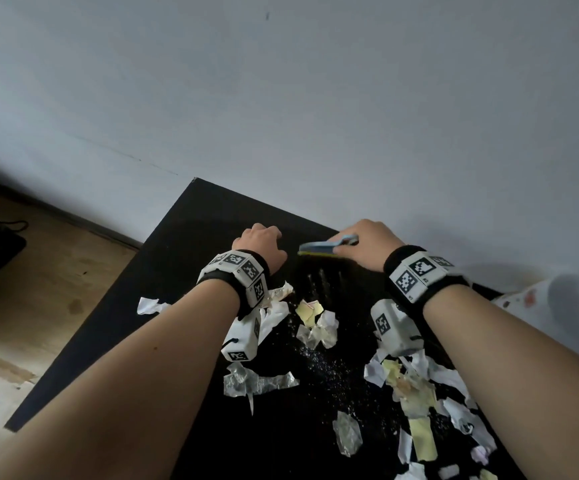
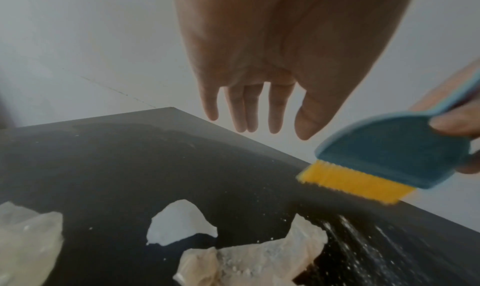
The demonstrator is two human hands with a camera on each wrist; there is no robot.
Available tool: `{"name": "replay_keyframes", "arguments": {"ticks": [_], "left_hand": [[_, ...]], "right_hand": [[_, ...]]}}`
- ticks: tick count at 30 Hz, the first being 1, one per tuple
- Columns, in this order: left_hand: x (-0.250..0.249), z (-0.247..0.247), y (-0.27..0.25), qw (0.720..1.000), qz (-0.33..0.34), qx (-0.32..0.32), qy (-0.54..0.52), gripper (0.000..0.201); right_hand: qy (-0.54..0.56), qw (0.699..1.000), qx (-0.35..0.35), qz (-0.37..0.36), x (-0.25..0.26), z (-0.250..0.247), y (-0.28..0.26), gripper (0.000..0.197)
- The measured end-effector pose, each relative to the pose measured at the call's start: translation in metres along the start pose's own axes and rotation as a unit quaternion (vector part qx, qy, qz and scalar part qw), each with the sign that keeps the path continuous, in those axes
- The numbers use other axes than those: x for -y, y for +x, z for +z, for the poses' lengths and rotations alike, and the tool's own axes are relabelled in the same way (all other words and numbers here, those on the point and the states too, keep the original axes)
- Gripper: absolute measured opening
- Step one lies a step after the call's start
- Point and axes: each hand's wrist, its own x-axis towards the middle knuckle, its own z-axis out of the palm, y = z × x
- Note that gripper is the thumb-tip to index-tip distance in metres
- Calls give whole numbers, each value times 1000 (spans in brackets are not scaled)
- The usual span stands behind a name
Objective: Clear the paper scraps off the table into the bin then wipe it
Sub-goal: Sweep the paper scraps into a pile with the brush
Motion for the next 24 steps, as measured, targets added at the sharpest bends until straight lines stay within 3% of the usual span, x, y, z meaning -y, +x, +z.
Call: {"name": "replay_keyframes", "arguments": {"ticks": [3, 11, 19, 21, 24], "left_hand": [[-4, 2, -3, 1000, 2, 2, 9, 48], [-12, 8, -9, 1000, 8, 0, 13, 48], [-17, 11, -18, 1000, 20, -2, 15, 49], [-14, 12, -20, 1000, 17, 0, 17, 49], [-10, 14, -23, 1000, 10, 5, 22, 49]], "right_hand": [[-20, 1000, -1, 21, -7, 11, 1, 26], [-89, 986, 139, 9, -4, 18, -23, 26], [-18, 1000, -2, -12, -5, 12, -20, 27], [-16, 1000, -5, 4, -10, 20, -17, 26], [-31, 998, 45, 24, -11, 28, -18, 28]]}}
